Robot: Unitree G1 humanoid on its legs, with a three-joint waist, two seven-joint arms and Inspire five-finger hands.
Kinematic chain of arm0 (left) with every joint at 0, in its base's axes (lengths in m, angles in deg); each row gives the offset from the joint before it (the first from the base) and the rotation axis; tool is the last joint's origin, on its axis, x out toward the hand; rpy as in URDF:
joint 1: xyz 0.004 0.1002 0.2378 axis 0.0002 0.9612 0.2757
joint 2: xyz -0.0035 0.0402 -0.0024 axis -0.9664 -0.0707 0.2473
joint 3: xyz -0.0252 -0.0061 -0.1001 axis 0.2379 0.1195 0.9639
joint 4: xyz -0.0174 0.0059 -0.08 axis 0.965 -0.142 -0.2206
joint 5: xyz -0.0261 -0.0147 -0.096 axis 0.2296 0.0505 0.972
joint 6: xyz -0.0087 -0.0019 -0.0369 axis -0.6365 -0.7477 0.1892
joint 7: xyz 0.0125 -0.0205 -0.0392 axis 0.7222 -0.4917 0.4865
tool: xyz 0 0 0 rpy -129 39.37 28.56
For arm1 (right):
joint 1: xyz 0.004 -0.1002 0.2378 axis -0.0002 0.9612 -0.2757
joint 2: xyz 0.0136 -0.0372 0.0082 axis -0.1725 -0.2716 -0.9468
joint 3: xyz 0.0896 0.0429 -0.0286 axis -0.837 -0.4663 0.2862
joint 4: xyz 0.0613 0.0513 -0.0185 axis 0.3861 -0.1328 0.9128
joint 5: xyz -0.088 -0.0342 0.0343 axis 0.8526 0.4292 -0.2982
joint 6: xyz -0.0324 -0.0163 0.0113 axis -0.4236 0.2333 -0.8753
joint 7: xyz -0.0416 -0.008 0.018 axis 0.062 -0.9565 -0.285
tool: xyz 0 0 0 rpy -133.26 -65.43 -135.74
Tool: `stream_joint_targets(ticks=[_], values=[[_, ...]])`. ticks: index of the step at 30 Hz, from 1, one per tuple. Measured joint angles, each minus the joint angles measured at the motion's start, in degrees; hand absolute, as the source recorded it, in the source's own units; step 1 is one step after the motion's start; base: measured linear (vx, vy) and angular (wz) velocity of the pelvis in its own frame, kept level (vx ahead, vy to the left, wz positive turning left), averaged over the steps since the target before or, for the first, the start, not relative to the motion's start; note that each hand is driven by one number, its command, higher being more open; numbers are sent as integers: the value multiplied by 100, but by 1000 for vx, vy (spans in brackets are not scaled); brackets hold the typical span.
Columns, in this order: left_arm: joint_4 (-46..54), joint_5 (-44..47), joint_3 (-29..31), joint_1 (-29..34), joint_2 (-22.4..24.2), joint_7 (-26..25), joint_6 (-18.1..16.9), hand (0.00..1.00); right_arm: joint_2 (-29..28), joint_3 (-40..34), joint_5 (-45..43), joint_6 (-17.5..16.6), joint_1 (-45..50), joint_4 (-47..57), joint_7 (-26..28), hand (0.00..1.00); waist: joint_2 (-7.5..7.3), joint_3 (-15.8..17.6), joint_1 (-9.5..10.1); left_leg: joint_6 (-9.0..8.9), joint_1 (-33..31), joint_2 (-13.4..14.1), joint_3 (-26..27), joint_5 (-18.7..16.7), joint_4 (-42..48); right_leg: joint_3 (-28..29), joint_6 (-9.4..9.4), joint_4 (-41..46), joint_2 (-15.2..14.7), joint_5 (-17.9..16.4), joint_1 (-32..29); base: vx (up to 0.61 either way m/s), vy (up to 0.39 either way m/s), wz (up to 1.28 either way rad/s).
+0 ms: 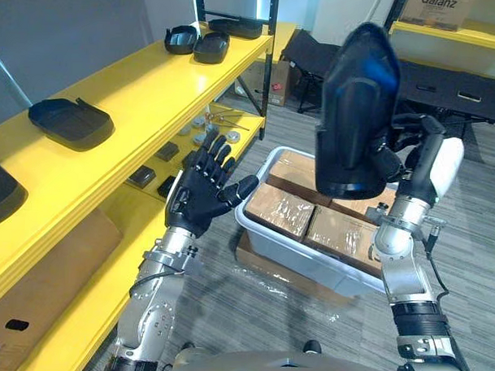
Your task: Walk over and take three plastic housings, then place them on the shelf
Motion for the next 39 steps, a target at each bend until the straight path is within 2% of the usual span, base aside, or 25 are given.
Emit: stream_joint_targets(ticks=[11, 18, 27, 33, 39], values=[[-32, -73, -428, -278, -18, -88, 0, 100, -243, 784, -219, -415, -11, 0, 368, 0, 2, -2, 27, 3, -27, -2, -48, -1, 11, -41, -2, 0, -1, 1, 16, -2, 4, 1], [-93, -157, -615, -495, -18, -145, 0, 100, -335, 1177, -228, -449, -24, 0, 460, 0, 5, -5, 21, 3, -30, -2, -58, -2, 21, -49, -3, 0, 0, 1, 19, 0, 0, 0], [-211, -401, -738, -549, -20, -662, 4, 100, -554, 1386, -503, -462, -23, 53, 440, 0, 4, -12, 23, 9, -29, -3, -60, -25, 53, -46, -5, 0, 0, 3, 32, 0, 0, 0], [-332, -458, -785, -642, -17, -947, 112, 100, -663, 1574, -728, -668, -22, 302, 460, 0, -3, -49, 22, 15, -28, -2, -59, -54, 84, -38, -6, 0, 0, 3, 39, 0, 0, 0], [-568, -500, -782, -665, 29, -1230, 239, 100, -894, 1840, -937, -732, -21, 447, 499, 0, -8, -83, 19, 12, -26, -2, -59, -59, 86, -36, -6, 0, 0, 2, 39, 0, 0, 0]])
